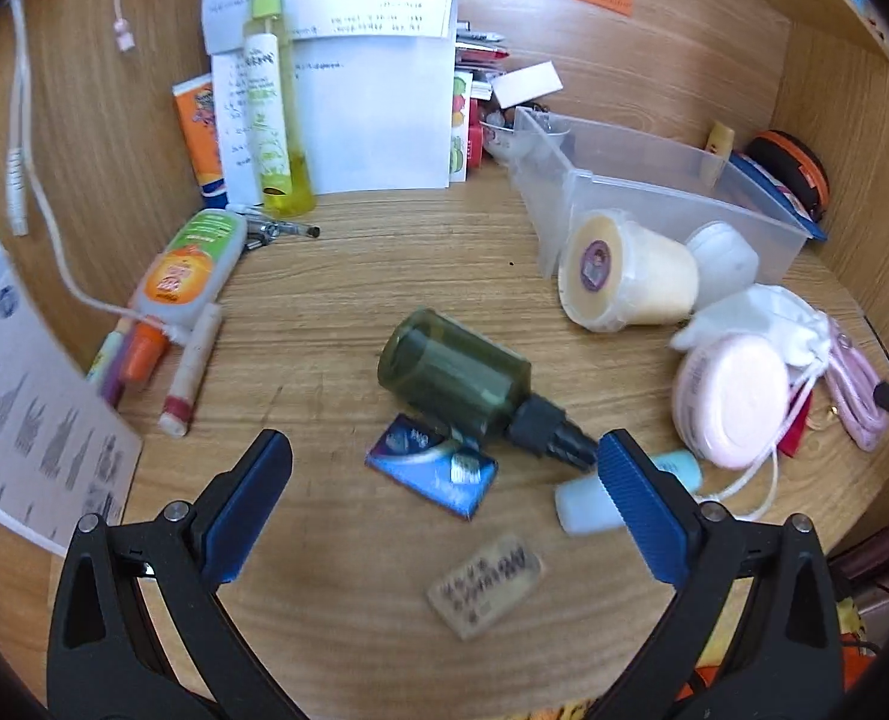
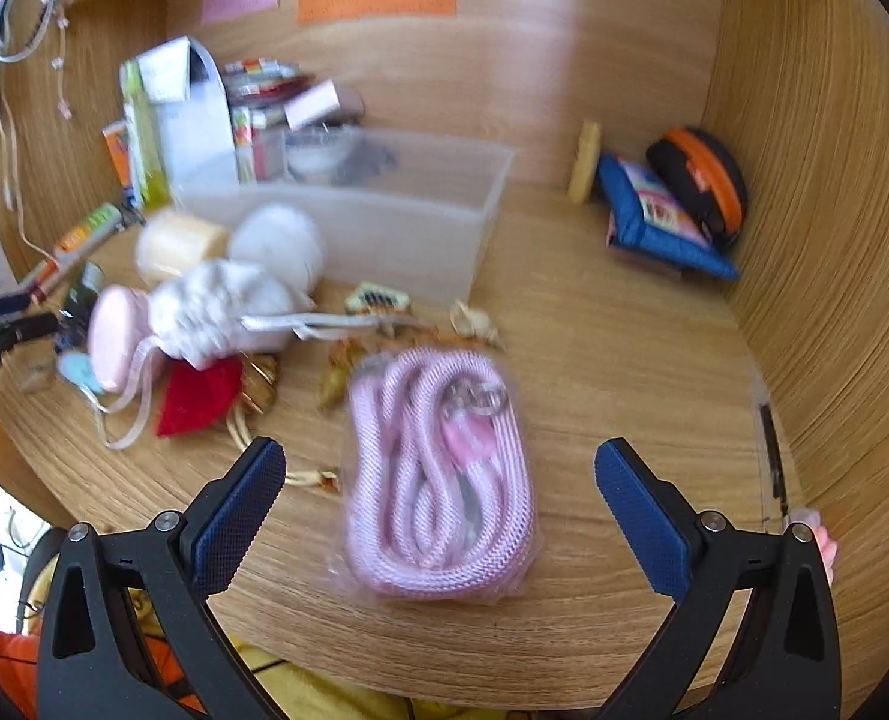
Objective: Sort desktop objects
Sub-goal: 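Reach the left gripper to the dark green bottle and close on it, then carry green bottle into clear box with left gripper while right carries pink rope bag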
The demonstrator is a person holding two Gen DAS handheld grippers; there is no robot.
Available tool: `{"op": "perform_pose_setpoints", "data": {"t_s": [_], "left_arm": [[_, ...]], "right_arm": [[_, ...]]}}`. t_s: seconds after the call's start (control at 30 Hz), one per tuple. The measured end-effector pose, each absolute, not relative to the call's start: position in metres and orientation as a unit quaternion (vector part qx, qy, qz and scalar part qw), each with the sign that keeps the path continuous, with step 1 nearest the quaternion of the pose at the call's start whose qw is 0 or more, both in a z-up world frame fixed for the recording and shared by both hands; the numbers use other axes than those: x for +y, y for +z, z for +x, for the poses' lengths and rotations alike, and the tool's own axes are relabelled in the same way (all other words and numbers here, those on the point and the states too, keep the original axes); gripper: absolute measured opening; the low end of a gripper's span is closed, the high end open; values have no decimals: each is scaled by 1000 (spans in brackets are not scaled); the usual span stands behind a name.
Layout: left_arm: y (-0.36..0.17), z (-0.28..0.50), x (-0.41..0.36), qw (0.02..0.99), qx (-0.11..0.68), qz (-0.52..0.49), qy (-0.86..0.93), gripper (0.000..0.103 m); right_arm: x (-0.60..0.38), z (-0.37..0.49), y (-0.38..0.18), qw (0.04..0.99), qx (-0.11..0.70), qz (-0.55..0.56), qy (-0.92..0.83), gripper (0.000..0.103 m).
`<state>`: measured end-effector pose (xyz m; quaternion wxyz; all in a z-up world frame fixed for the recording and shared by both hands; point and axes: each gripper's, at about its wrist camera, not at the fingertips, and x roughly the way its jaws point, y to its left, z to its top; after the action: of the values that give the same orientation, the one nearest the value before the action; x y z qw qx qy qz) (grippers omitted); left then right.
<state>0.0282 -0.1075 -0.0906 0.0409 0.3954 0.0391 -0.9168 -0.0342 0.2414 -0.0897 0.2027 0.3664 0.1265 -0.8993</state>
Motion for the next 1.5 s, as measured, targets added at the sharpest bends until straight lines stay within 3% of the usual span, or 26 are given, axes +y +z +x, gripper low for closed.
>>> {"op": "perform_pose_setpoints", "data": {"t_s": [0.43, 0.57, 0.77, 0.97, 1.1, 1.2, 1.5], "left_arm": [[-104, -18, -106, 6, 39, 424, -905, 103], [-105, -22, -106, 0, 38, 430, -902, 79], [-109, -25, -110, -1, 50, 437, -898, 69], [-109, -28, -111, -3, 59, 441, -895, 59], [-109, -30, -111, -1, 59, 438, -897, 54], [-109, -32, -110, 4, 56, 435, -898, 47], [-100, -24, -104, 30, 37, 404, -913, 46]], "right_arm": [[228, -69, -117, 209, 132, 432, -868, 103], [224, -75, -121, 214, 128, 442, -862, 103], [222, -84, -129, 216, 125, 449, -858, 100], [222, -86, -128, 226, 125, 443, -859, 88], [222, -84, -126, 238, 129, 438, -858, 68], [224, -83, -125, 241, 129, 436, -857, 60], [235, -78, -123, 231, 117, 426, -867, 55]]}}
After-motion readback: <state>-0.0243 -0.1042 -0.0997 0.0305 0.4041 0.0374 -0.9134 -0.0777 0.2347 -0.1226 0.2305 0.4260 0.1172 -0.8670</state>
